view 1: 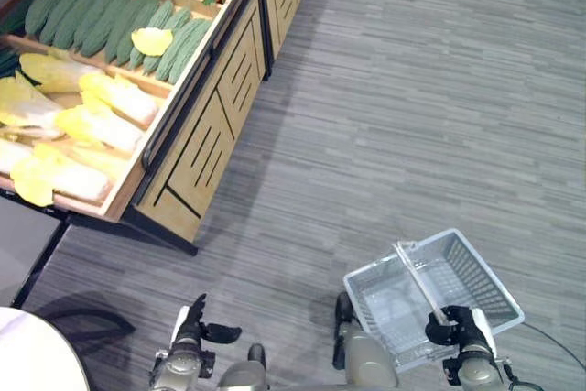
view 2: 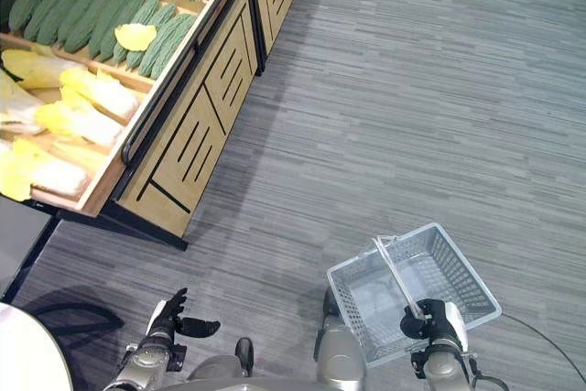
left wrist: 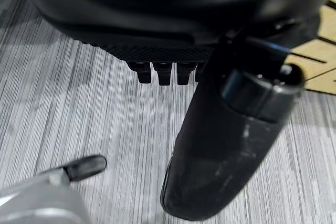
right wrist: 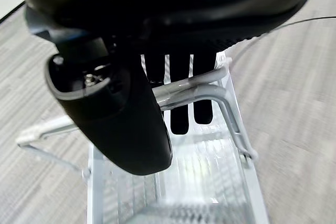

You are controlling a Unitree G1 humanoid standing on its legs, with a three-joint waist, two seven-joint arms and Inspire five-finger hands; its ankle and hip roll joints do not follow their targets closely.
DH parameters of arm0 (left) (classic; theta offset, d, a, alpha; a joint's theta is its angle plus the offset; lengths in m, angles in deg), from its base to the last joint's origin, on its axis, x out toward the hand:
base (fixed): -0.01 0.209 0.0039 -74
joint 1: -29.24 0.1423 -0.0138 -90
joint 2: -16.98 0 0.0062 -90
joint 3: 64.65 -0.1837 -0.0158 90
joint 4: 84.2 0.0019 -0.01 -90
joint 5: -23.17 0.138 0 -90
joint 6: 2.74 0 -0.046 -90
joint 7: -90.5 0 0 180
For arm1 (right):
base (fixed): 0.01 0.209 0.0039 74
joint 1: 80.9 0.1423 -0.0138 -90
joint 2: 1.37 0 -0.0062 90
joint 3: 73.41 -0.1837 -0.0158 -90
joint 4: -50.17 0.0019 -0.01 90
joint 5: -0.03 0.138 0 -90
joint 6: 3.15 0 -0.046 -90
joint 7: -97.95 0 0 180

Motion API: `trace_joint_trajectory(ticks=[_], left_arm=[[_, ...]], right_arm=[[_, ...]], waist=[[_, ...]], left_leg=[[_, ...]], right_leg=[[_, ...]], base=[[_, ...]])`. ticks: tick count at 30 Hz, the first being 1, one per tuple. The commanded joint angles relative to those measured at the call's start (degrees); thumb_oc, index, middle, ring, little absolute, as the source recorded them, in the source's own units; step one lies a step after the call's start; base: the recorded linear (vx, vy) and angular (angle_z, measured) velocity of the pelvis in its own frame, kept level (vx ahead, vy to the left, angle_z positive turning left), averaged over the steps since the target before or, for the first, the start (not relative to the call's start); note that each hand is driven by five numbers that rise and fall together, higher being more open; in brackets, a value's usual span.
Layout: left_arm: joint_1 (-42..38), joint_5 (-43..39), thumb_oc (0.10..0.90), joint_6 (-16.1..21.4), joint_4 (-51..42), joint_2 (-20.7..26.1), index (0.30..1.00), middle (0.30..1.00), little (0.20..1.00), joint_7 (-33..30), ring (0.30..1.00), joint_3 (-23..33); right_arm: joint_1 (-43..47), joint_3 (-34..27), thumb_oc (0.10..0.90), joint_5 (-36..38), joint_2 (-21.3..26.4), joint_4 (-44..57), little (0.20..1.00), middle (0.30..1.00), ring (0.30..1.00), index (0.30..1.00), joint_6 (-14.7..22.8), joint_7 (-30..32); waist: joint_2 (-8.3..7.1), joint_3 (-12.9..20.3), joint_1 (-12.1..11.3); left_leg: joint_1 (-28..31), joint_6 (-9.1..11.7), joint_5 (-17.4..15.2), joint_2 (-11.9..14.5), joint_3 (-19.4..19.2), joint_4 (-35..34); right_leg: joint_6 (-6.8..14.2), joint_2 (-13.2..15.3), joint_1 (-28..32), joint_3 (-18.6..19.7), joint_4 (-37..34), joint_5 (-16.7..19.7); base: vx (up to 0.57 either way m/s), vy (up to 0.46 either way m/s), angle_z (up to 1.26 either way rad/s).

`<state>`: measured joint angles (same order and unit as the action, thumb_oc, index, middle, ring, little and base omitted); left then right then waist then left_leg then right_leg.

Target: Get the vegetables into the basket

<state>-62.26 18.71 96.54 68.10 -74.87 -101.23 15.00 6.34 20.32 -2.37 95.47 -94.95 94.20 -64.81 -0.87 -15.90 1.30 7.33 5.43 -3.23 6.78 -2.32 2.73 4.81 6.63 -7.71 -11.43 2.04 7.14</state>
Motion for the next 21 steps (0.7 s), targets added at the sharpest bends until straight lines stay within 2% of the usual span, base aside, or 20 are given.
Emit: trace_joint_trajectory(ticks=[1, 2, 3, 4, 5, 7, 9, 11, 12, 13, 14, 15, 20, 21], left_arm=[[-2.34, 0.32, 0.9, 2.39, -1.96, 3.02, 1.0, 1.0, 1.0, -1.21, 1.0, 1.04], [-2.55, 0.12, 0.9, 2.46, -1.98, 2.77, 1.0, 1.0, 1.0, -1.48, 1.0, 0.96], [-3.08, -0.49, 0.9, 2.27, -2.04, 2.21, 1.0, 1.0, 1.0, -1.66, 1.0, 0.72], [-3.38, -0.67, 0.9, 2.23, -2.36, 2.06, 1.0, 1.0, 1.0, -1.82, 1.0, 0.38], [-3.9, -0.77, 0.9, 2.19, -2.29, 1.75, 1.0, 1.0, 1.0, -2.05, 1.0, -0.1], [-4.68, -0.55, 0.9, 2.22, -1.82, 1.31, 1.0, 1.0, 1.0, -1.89, 1.0, -0.67], [-5.08, -0.09, 0.9, 2.18, -1.59, 0.94, 1.0, 1.0, 1.0, -2.12, 1.0, -1.15], [-5.53, 0.48, 0.9, 1.9, -0.98, 1.1, 1.0, 1.0, 1.0, -2.3, 1.0, -1.08], [-5.82, 0.79, 0.9, 1.83, -0.75, 1.25, 1.0, 1.0, 1.0, -2.42, 1.0, -1.13], [-5.86, 0.83, 0.9, 1.8, -0.62, 1.36, 1.0, 1.0, 1.0, -2.48, 1.0, -1.11], [-5.84, 0.89, 0.9, 1.67, -0.28, 1.45, 1.0, 1.0, 1.0, -2.48, 1.0, -0.98], [-5.49, 0.68, 0.9, 1.59, -0.13, 1.56, 1.0, 1.0, 1.0, -2.55, 1.0, -0.62], [-5.3, 0.76, 0.9, 1.51, 0.16, 2.23, 1.0, 1.0, 1.0, -2.57, 1.0, -0.61], [-5.44, 1.0, 0.9, 1.6, 0.0, 2.71, 1.0, 1.0, 1.0, -2.47, 1.0, -0.82]], right_arm=[[-0.8, -1.39, 0.4, 0.88, 5.01, 2.13, 0.3, 0.3, 0.3, 0.3, 3.83, 1.55], [-0.83, -1.41, 0.4, 0.95, 5.43, 2.11, 0.3, 0.3, 0.3, 0.3, 4.02, 1.68], [-0.74, -1.9, 0.4, 1.35, 6.35, 1.82, 0.3, 0.3, 0.3, 0.3, 4.17, 1.96], [-0.89, -2.26, 0.4, 1.75, 6.59, 1.62, 0.3, 0.3, 0.3, 0.3, 4.13, 2.21], [-1.38, -2.83, 0.4, 2.33, 6.66, 1.36, 0.3, 0.3, 0.3, 0.3, 4.17, 2.67], [-2.47, -3.67, 0.4, 2.97, 6.44, 1.15, 0.3, 0.3, 0.3, 0.3, 4.29, 2.94], [-2.94, -4.06, 0.4, 3.37, 6.31, 0.81, 0.3, 0.3, 0.3, 0.3, 4.17, 3.13], [-3.07, -3.89, 0.4, 3.36, 5.94, 0.86, 0.3, 0.3, 0.3, 0.3, 4.12, 3.45], [-3.03, -3.61, 0.4, 3.37, 5.7, 0.37, 0.3, 0.3, 0.3, 0.3, 4.23, 3.53], [-3.11, -3.38, 0.4, 3.23, 5.56, 0.49, 0.3, 0.3, 0.3, 0.3, 4.11, 3.5], [-3.12, -3.17, 0.4, 3.05, 5.28, 0.41, 0.3, 0.3, 0.3, 0.3, 3.97, 3.5], [-2.98, -2.9, 0.4, 2.78, 4.87, 0.6, 0.3, 0.3, 0.3, 0.3, 3.75, 3.26], [-2.78, -3.17, 0.4, 2.78, 3.76, -0.88, 0.3, 0.3, 0.3, 0.3, 3.4, 3.45], [-2.26, -2.87, 0.4, 2.66, 3.35, -1.35, 0.3, 0.3, 0.3, 0.3, 3.27, 3.3]], waist=[[-1.83, 0.56, 0.0], [-1.82, 0.3, -0.15], [-2.11, -0.24, -0.15], [-2.11, -0.53, -0.31], [-2.01, -0.77, -0.02], [-1.86, -0.86, 0.33], [-1.44, -0.34, 0.4], [-0.87, -0.1, 0.4], [-0.63, -0.08, 0.28], [-0.59, -0.04, 0.03], [-0.71, -0.03, -0.14], [-0.9, 0.11, -0.17], [-2.0, 0.11, -0.8], [-3.06, -0.13, -1.29]], left_leg=[[-0.88, 2.12, 0.37, -1.01, 0.68, 7.07], [-2.21, 2.54, 1.59, -0.74, 1.24, 9.49], [-5.36, 3.24, 3.81, -0.22, 0.28, 15.29], [-6.44, 3.25, 5.11, 0.43, -1.0, 15.82], [-7.64, 3.06, 6.25, 1.98, -4.11, 14.5], [-8.78, 2.59, 6.06, 3.85, -8.72, 10.5], [-11.07, 2.63, 6.34, 3.97, -11.96, 4.71], [-13.07, 3.33, 9.56, 5.35, -14.77, 1.38], [-14.53, 3.9, 12.4, 6.44, -16.42, -0.3], [-14.79, 4.05, 13.02, 6.83, -16.29, -1.01], [-14.68, 4.12, 13.2, 7.04, -16.39, -0.8], [-13.7, 3.65, 11.92, 6.61, -16.41, -0.73], [-13.66, 2.16, 9.93, 4.81, -17.36, 0.84], [-14.09, 1.24, 8.1, 3.88, -17.68, 2.61]], right_leg=[[4.76, 1.99, -1.52, 0.8, 7.11, -4.43], [4.06, 1.73, -0.78, 0.28, 6.87, -4.99], [2.88, 1.79, 0.94, -1.26, 6.32, -6.05], [2.5, 1.9, 1.9, -2.07, 6.1, -6.65], [2.43, 2.25, 3.16, -3.25, 5.52, -7.2], [2.75, 2.58, 5.01, -5.12, 4.07, -7.73], [3.67, 2.95, 6.03, -6.48, 2.76, -8.07], [3.89, 2.62, 7.14, -7.16, 2.4, -8.71], [3.78, 2.34, 8.14, -7.47, 2.22, -9.17], [3.77, 2.17, 8.59, -7.35, 2.42, -9.55], [3.73, 2.13, 9.13, -7.28, 2.69, -10.04], [4.07, 2.17, 9.47, -7.01, 3.26, -10.76], [5.07, 4.3, 10.28, -5.76, 5.84, -10.67], [5.66, 5.52, 10.19, -5.15, 6.61, -10.01]], base=[[0.07, -0.159, 0.47], [0.12, -0.299, 0.7], [0.11, -0.278, 0.45], [0.1, -0.227, 0.39], [0.07, -0.099, 0.53], [0.08, -0.053, 0.7], [0.12, 0.005, 0.73], [0.17, 0.056, 0.48], [0.22, 0.078, 0.09], [0.24, 0.087, 0.03], [0.23, 0.108, -0.08], [0.21, 0.119, -0.22], [0.17, 0.18, -0.15], [0.16, 0.208, 0.09]])
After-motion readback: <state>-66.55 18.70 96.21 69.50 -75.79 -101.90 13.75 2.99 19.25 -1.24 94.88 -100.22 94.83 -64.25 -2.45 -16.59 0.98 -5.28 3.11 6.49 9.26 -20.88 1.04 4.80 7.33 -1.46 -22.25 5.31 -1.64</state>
